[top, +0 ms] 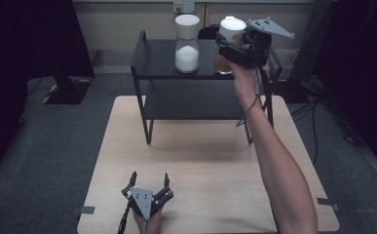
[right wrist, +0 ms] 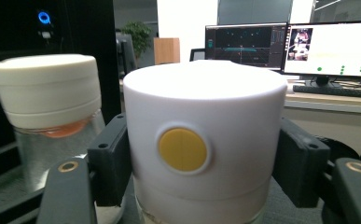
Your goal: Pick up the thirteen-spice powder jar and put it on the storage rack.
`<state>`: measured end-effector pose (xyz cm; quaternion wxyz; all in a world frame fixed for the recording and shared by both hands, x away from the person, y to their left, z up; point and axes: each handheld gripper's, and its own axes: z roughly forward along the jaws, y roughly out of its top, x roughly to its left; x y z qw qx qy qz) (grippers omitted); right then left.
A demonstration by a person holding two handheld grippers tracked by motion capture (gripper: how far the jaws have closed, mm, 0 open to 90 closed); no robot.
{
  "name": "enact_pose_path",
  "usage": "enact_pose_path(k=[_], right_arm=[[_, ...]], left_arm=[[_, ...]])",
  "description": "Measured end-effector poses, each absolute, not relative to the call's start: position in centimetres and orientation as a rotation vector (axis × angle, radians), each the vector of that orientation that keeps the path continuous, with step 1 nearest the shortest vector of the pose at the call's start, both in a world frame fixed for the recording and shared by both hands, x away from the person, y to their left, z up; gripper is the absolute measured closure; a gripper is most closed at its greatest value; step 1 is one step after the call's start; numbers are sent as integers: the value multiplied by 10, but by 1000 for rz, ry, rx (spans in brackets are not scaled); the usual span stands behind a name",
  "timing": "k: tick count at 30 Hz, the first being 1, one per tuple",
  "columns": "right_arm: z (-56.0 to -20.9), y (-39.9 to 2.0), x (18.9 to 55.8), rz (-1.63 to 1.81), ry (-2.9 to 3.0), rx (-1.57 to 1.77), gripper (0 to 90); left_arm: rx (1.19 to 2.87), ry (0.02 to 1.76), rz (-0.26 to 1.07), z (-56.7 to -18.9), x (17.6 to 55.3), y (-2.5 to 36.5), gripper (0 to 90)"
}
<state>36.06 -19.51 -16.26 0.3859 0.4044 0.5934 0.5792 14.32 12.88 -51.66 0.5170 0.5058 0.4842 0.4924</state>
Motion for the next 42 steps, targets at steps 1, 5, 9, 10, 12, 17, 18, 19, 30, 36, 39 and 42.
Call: enact_pose_path(k=[1, 5, 9, 10, 12, 17, 18, 19, 30, 36, 39, 42], right_arm=[[-163, -195, 362, 1475, 1509, 1033, 299], [-161, -194, 368, 1459, 1523, 1051, 298], [-162, -193, 370, 1456, 1525, 1043, 298], [-162, -193, 370, 1456, 1525, 1043, 298], [-164, -192, 369, 1452, 1524, 1027, 298], [-164, -193, 369, 1457, 1525, 1033, 298], [-165, -192, 368, 1454, 1523, 1030, 298], [-165, -192, 368, 1454, 1523, 1030, 298], [-171, -187, 367, 1468, 1478, 1072, 142], [-181, -185, 361, 1509, 1387, 1055, 0], [-178, -188, 360, 1527, 1407, 1064, 0], [-179, -188, 358, 1512, 1405, 1056, 0]], left_arm=[[1214, 1162, 1182, -517, 143, 129, 0], [1214, 1163, 1182, -517, 143, 129, 0], [1215, 1162, 1182, -517, 143, 129, 1], [1215, 1162, 1182, -517, 143, 129, 1], [1215, 1162, 1182, -517, 143, 129, 0], [1215, 1162, 1182, -517, 143, 129, 0], [1214, 1162, 1182, -517, 143, 129, 0], [1214, 1162, 1182, -517, 143, 129, 0], [1215, 1162, 1182, -517, 143, 129, 0], [1215, 1162, 1182, -517, 143, 129, 0], [1215, 1162, 1182, -517, 143, 129, 0], [1215, 1162, 1182, -517, 143, 129, 0]])
